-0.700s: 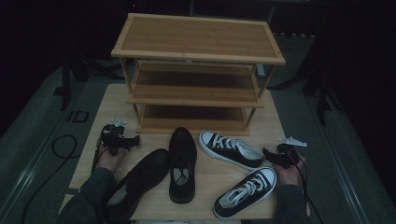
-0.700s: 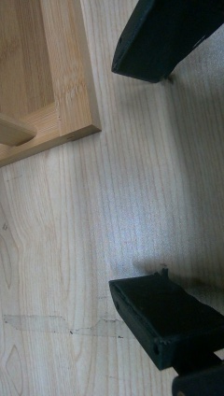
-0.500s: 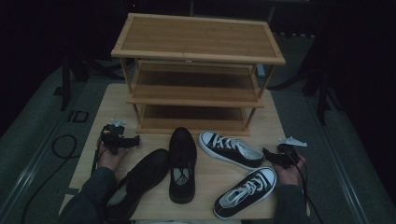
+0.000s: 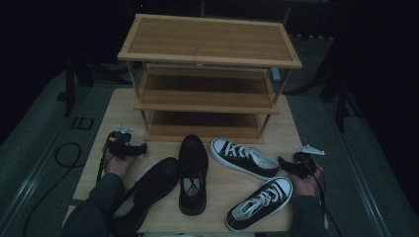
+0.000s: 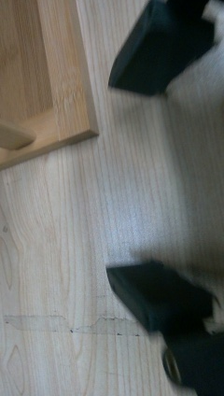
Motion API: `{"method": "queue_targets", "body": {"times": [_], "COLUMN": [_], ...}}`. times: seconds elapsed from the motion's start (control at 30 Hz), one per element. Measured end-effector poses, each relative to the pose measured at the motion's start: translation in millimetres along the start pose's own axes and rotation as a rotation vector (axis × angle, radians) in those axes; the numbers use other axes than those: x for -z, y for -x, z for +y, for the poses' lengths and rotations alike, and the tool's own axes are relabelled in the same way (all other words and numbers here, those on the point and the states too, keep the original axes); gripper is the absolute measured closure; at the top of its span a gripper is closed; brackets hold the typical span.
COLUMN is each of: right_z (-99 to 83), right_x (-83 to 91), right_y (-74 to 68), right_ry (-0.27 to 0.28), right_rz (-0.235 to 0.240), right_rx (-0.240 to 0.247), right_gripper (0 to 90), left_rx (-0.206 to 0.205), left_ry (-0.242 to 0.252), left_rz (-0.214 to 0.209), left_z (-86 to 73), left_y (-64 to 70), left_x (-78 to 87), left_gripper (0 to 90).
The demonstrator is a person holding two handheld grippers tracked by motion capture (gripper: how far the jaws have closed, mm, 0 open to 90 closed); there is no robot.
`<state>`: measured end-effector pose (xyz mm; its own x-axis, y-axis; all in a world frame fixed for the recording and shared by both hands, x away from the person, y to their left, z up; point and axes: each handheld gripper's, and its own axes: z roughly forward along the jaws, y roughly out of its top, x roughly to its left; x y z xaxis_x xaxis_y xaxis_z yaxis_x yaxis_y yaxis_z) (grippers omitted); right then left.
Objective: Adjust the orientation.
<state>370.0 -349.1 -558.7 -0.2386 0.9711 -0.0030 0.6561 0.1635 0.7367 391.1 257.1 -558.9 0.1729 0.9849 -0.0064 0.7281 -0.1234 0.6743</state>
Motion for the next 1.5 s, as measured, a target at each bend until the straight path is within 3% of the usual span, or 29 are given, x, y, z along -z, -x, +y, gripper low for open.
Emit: {"method": "queue_targets", "body": {"times": [0.2,0.4,0.67,0.9,1.07,1.5], "right_z": [0.0,0.0,0.0,0.0,0.0,0.0], "right_x": [0.0,0.0,0.0,0.0,0.0,0.0], "right_y": [0.0,0.0,0.0,0.0,0.0,0.0], "right_ry": [0.000,0.000,0.000,0.000,0.000,0.000], "right_rz": [0.000,0.000,0.000,0.000,0.000,0.000], "right_rx": [0.000,0.000,0.000,0.000,0.000,0.000], "right_gripper": [26.5,26.5,26.5,26.5,26.5,26.5], "left_rx": [-0.007,-0.018,-0.025,-0.042,-0.035,-0.054], "left_ry": [-0.008,-0.025,-0.032,-0.084,-0.095,-0.060], "left_rz": [-0.009,-0.021,-0.028,-0.036,-0.039,-0.134], "left_z": [1.0,3.3,4.3,9.6,9.2,16.5], "left_y": [0.7,-3.4,-5.2,-6.1,-6.3,-4.6], "left_x": [4.5,6.2,6.4,7.9,10.0,33.0], "left_gripper": [35.8,45.6,48.1,50.5,53.6,50.8]}}
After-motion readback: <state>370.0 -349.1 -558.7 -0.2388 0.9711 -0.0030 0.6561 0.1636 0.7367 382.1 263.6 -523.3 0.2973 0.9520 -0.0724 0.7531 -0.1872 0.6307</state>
